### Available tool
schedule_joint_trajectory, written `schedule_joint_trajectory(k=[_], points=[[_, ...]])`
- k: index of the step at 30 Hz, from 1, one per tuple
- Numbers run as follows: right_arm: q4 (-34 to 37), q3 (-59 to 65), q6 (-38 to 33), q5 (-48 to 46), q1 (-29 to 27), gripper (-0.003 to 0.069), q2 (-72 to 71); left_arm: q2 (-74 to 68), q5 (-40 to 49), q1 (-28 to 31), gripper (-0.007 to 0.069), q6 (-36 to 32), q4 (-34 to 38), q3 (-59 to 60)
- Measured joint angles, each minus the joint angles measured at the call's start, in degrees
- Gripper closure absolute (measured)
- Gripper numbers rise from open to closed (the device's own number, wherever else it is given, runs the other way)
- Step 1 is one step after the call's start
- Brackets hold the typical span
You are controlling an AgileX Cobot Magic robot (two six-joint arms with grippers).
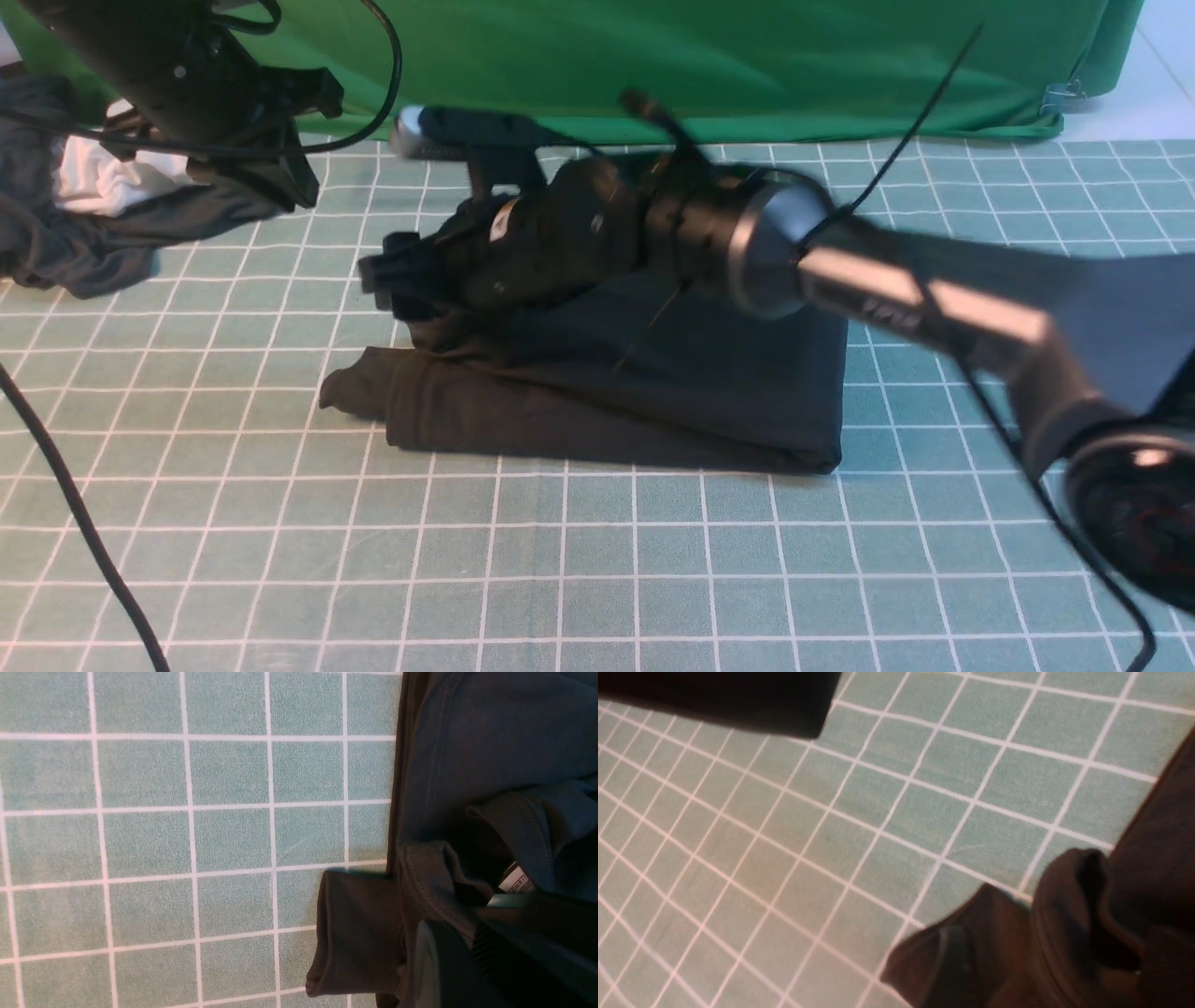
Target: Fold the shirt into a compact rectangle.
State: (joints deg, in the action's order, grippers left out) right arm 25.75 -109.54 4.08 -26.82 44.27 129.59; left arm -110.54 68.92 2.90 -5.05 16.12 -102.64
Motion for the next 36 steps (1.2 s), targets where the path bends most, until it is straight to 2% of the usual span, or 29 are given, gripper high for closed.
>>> schedule_joint_trajectory(k=[1, 2, 5, 8, 9, 10, 11, 12, 13, 19, 22, 25, 30, 34, 36], points=[[-0.1, 0.0, -1.8, -4.5, -1.6, 0.0073, -2.6, 0.0, 0.1, 0.0, 0.0561, 0.2, 0.0, 0.0], [-0.1, -0.1, -2.5, -7.7, -2.8, 0.0074, -4.4, 0.0, 0.1, 0.0, 0.0561, 0.3, 0.3, -0.1], [-0.7, -0.1, -4.8, -16.8, -6.7, 0.0152, -9.2, 0.0, 0.5, 0.0, 0.0561, 0.4, 2.4, -0.1], [-2.7, -0.1, -7.3, -26.7, -11.2, 0.0358, -13.8, 0.5, 0.7, -0.5, 0.0561, 0.4, 5.9, 0.0], [-4.1, -0.1, -7.8, -30.9, -13.0, 0.0468, -15.5, 0.8, 0.7, -1.2, 0.0561, 0.4, 6.9, 0.4], [-5.5, -0.1, -8.3, -34.5, -14.3, 0.0547, -16.7, 1.2, 0.7, -2.1, 0.0561, 0.4, 7.4, 1.0], [-5.8, -0.1, -8.3, -35.2, -14.6, 0.0547, -16.9, 1.3, 0.7, -2.3, 0.0561, 0.4, 7.5, 1.1], [-8.5, 0.2, -8.8, -39.7, -16.5, 0.0605, -18.8, 1.7, 0.7, -4.4, 0.0561, 0.4, 8.0, 2.4], [-9.6, 0.9, -8.9, -40.6, -17.1, 0.0618, -19.7, 1.7, 0.7, -5.9, 0.0561, 0.4, 8.1, 3.0], [-12.4, 8.1, -9.1, -42.6, -19.1, 0.0641, -23.7, -0.5, -1.8, -12.8, 0.0561, -0.2, 7.5, 8.3], [-12.6, 15.5, -10.4, -41.8, -19.3, 0.0641, -23.8, -3.5, -7.7, -15.0, 0.0561, 1.3, 3.9, 10.0], [-14.2, 21.9, -11.8, -39.2, -19.8, 0.0645, -23.7, -6.6, -12.2, -15.0, 0.0561, 5.8, -3.0, 10.3], [-14.7, 27.0, -12.5, -35.3, -22.1, 0.0644, -23.7, -7.1, -14.5, -14.9, 0.0547, 11.2, -13.5, 10.4], [-14.8, 27.3, -13.6, -34.5, -24.6, 0.0626, -23.7, -4.9, -13.7, -14.6, 0.0519, 13.7, -16.4, 10.4], [-14.5, 27.3, -13.5, -35.8, -26.5, 0.0587, -23.7, -2.6, -11.5, -14.4, 0.0484, 14.1, -17.2, 10.2]])
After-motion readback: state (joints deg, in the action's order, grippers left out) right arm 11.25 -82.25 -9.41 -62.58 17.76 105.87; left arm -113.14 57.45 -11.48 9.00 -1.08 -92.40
